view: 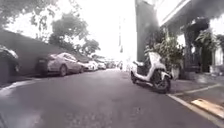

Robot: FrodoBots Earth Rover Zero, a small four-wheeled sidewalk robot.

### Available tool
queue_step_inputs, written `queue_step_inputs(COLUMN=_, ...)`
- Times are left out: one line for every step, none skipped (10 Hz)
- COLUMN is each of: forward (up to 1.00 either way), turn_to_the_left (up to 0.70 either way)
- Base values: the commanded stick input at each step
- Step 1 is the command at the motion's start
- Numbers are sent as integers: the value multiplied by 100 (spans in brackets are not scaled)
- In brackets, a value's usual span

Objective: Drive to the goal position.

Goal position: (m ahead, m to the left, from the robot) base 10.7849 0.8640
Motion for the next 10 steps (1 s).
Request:
queue_step_inputs(forward=70, turn_to_the_left=0)
queue_step_inputs(forward=70, turn_to_the_left=0)
queue_step_inputs(forward=70, turn_to_the_left=0)
queue_step_inputs(forward=70, turn_to_the_left=0)
queue_step_inputs(forward=70, turn_to_the_left=0)
queue_step_inputs(forward=70, turn_to_the_left=0)
queue_step_inputs(forward=70, turn_to_the_left=0)
queue_step_inputs(forward=70, turn_to_the_left=0)
queue_step_inputs(forward=70, turn_to_the_left=0)
queue_step_inputs(forward=70, turn_to_the_left=0)
